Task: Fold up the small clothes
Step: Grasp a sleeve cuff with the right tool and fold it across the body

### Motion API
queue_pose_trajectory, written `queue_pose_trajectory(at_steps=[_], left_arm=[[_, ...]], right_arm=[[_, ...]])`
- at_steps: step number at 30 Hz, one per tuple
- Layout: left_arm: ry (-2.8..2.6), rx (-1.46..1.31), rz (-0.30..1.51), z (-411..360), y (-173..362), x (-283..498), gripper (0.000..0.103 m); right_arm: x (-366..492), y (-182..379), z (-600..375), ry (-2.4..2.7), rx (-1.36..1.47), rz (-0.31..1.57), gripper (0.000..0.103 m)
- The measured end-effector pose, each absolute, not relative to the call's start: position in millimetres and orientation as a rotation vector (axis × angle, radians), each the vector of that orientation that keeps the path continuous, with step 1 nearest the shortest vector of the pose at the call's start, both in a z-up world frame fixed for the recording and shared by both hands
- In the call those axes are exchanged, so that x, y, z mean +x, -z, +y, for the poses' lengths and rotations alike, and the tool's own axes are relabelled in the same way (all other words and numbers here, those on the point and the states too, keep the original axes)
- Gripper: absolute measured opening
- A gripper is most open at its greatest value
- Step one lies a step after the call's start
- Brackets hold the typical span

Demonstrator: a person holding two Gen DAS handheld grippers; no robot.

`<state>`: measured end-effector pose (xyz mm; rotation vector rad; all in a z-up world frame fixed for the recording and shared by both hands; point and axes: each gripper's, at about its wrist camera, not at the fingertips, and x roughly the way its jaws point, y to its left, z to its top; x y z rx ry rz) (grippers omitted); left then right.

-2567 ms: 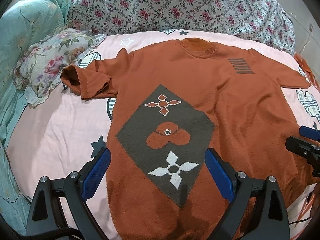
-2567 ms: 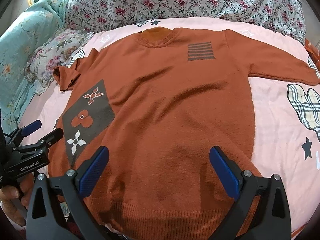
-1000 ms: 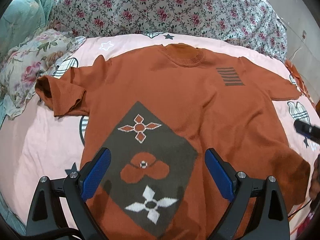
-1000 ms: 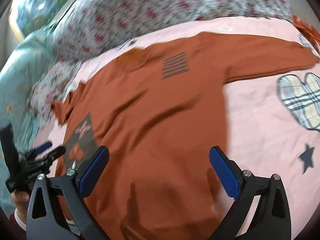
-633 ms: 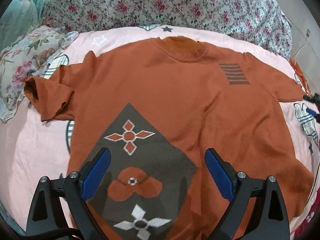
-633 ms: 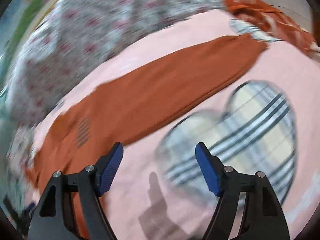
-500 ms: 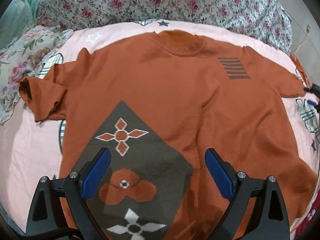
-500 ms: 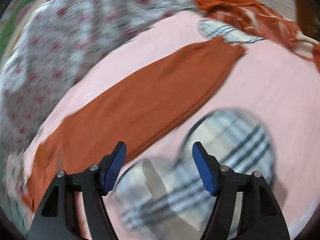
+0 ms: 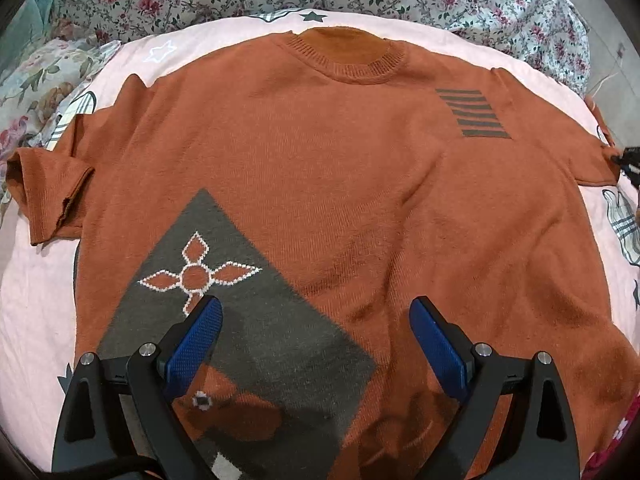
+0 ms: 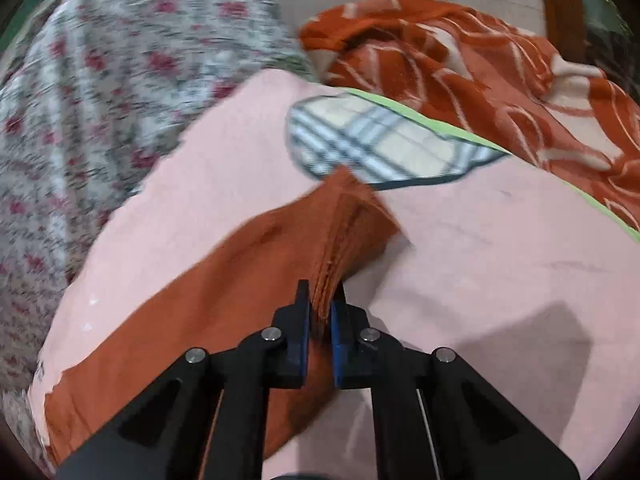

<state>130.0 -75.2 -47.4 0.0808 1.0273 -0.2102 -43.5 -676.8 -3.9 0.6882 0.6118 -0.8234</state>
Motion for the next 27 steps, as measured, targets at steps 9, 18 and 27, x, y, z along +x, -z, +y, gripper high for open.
queue_pose_trajectory(at_steps=[9, 18, 27], left_arm=[[0.233, 0.001, 1.005, -48.5, 37.6, 118.6, 0.095], [0.279, -0.076, 0.941, -6.4, 21.2, 111.4, 0.096], [0.308, -0.141, 0.957, 13.1, 34.8, 136.5, 0.096]], right_arm=[[51.1, -20.9, -501.4, 0.312, 0.624, 0.675, 0.008], [165.0, -1.4, -306.6, -0.15, 0.658, 0.817, 0.008], [232.2, 35.1, -201.9, -0.309, 0.635, 0.93, 0.012]])
